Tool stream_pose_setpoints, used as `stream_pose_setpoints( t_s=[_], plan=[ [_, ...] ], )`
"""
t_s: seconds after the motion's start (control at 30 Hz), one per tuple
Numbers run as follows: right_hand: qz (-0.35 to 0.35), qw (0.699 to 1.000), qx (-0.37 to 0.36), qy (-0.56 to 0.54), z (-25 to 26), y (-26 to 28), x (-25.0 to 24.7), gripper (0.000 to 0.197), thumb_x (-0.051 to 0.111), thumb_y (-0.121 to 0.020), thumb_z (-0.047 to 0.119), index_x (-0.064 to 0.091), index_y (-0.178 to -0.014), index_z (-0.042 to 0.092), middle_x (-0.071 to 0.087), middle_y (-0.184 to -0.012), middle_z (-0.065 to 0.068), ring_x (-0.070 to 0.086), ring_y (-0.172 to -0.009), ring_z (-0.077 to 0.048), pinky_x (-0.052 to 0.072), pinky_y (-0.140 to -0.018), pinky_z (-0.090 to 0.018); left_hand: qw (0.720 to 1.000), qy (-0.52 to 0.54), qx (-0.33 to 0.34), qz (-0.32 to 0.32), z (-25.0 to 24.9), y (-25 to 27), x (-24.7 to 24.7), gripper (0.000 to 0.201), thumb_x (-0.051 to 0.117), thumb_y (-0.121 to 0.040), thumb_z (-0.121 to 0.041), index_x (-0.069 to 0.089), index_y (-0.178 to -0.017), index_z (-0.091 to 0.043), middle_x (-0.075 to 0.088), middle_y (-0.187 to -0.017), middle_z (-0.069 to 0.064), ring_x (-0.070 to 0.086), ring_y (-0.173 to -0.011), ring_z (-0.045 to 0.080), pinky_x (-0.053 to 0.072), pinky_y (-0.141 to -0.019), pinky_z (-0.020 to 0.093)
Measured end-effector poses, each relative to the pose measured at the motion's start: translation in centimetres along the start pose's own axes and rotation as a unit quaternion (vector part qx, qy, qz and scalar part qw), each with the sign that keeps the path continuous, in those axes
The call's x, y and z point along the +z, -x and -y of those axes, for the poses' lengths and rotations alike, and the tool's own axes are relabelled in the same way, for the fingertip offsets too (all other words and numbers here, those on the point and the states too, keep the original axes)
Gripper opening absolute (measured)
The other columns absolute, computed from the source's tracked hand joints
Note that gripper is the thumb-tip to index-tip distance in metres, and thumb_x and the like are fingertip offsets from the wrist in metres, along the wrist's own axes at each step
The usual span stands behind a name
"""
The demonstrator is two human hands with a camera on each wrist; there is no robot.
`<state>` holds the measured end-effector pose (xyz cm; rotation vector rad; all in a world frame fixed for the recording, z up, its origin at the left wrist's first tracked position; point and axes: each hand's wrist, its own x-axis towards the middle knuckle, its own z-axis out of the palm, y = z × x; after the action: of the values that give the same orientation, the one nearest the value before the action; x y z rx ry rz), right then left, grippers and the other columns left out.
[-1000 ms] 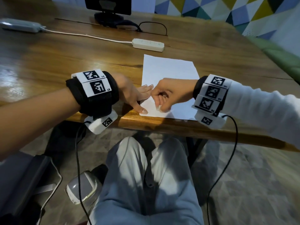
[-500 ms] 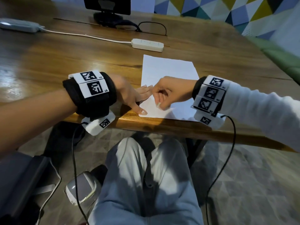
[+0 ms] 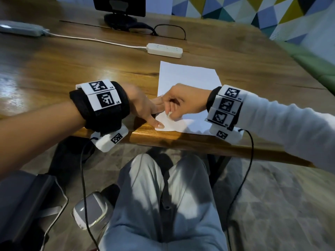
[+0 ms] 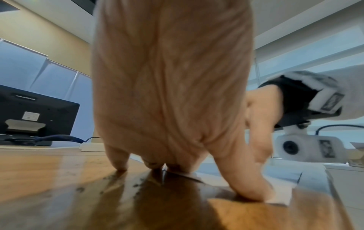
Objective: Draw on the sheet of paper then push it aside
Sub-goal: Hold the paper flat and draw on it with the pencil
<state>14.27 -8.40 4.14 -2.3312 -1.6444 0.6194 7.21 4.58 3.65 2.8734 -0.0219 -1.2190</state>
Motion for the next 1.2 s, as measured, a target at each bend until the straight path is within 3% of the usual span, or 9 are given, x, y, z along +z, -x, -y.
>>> stream_pose_setpoints(
  t_s=[0.07,0.33,0.5,0.6,0.77,0.87,1.0,1.1,1.2],
  plan=[
    [0.048,0.999,0.001,-0.012,0.3,0.1,0.1,0.005,0.069,-0.079,0.003,0.065,-0.082,0.001,0.057,-0.055,0.015,0.055,-0.054,0.006,0.044,-0.057,-0.008,1.0,0.006,-0.017,0.004,0.0,-0.2,0.1,0.079,0.038,-0.094,-0.049,-0.008,-0.151,-0.019,0.003,-0.159,0.007,0.011,-0.145,0.029,0.011,-0.119,0.043],
    [0.044,0.999,-0.002,-0.024,1.1,0.4,0.6,0.004,0.068,-0.08,0.004,0.064,-0.081,0.003,0.058,-0.061,0.008,0.056,-0.053,0.004,0.046,-0.059,-0.01,0.999,0.026,0.017,0.031,0.3,0.2,0.2,0.083,0.041,-0.089,-0.054,0.001,-0.152,-0.018,0.011,-0.158,0.005,0.012,-0.145,0.026,0.008,-0.12,0.046],
    [-0.154,0.983,0.072,-0.063,-2.3,2.3,-1.4,0.008,0.067,-0.083,0.003,0.061,-0.085,-0.002,0.059,-0.07,-0.007,0.06,-0.056,-0.013,0.053,-0.053,-0.021,0.996,-0.054,0.059,-0.044,0.0,1.2,0.7,0.087,0.036,-0.096,-0.048,-0.026,-0.146,-0.011,-0.034,-0.152,0.005,-0.023,-0.143,0.021,-0.007,-0.118,0.04],
    [-0.174,0.959,0.135,-0.179,-4.0,4.4,-1.1,0.012,0.067,-0.084,0.008,0.059,-0.09,0.0,0.063,-0.079,-0.009,0.067,-0.063,-0.02,0.057,-0.056,-0.023,0.987,-0.084,0.077,-0.113,-1.8,1.5,2.4,0.083,0.028,-0.099,-0.048,-0.025,-0.146,-0.005,-0.036,-0.149,0.013,-0.03,-0.14,0.025,-0.01,-0.116,0.038],
    [-0.156,0.944,0.158,-0.242,-5.6,5.3,0.4,0.016,0.066,-0.085,0.004,0.061,-0.097,-0.004,0.062,-0.081,-0.014,0.064,-0.067,-0.019,0.056,-0.058,-0.02,0.94,-0.085,0.249,-0.218,-6.8,0.6,5.7,0.074,0.024,-0.1,-0.048,-0.017,-0.149,-0.01,-0.027,-0.154,0.01,-0.021,-0.144,0.021,-0.003,-0.12,0.039],
    [-0.142,0.942,0.154,-0.263,-5.8,5.8,0.3,0.022,0.069,-0.082,0.004,0.061,-0.099,-0.008,0.065,-0.08,-0.015,0.064,-0.07,-0.022,0.057,-0.065,-0.02,0.964,-0.021,0.175,-0.198,-6.0,0.9,6.3,0.076,0.025,-0.099,-0.048,-0.02,-0.148,-0.01,-0.026,-0.154,0.009,-0.02,-0.144,0.019,-0.006,-0.119,0.033],
    [-0.137,0.96,0.125,-0.212,-5.2,6.1,0.2,0.023,0.072,-0.079,0.005,0.064,-0.096,-0.009,0.071,-0.085,-0.019,0.065,-0.073,-0.023,0.057,-0.074,-0.029,0.992,0.021,-0.054,-0.116,-3.7,3.2,4.6,0.078,0.014,-0.098,-0.051,-0.023,-0.145,-0.001,-0.035,-0.149,0.016,-0.03,-0.139,0.027,-0.006,-0.117,0.039],
    [-0.119,0.978,0.094,-0.143,-4.0,5.6,-0.3,0.018,0.074,-0.078,0.009,0.067,-0.091,-0.001,0.072,-0.08,-0.004,0.068,-0.072,-0.019,0.055,-0.077,-0.03,0.987,-0.025,-0.03,-0.159,-2.9,3.3,2.6,0.071,0.014,-0.1,-0.046,-0.027,-0.144,-0.007,-0.039,-0.148,0.011,-0.035,-0.137,0.025,-0.011,-0.116,0.038],
    [-0.077,0.988,0.065,-0.115,-2.5,4.7,-0.1,0.015,0.073,-0.079,0.009,0.065,-0.088,0.0,0.069,-0.072,-0.009,0.064,-0.059,-0.019,0.054,-0.064,-0.024,0.99,-0.074,0.033,-0.116,-2.9,1.8,0.7,0.078,0.026,-0.099,-0.045,-0.025,-0.145,-0.009,-0.035,-0.15,0.008,-0.032,-0.139,0.026,-0.009,-0.116,0.041]
  ],
)
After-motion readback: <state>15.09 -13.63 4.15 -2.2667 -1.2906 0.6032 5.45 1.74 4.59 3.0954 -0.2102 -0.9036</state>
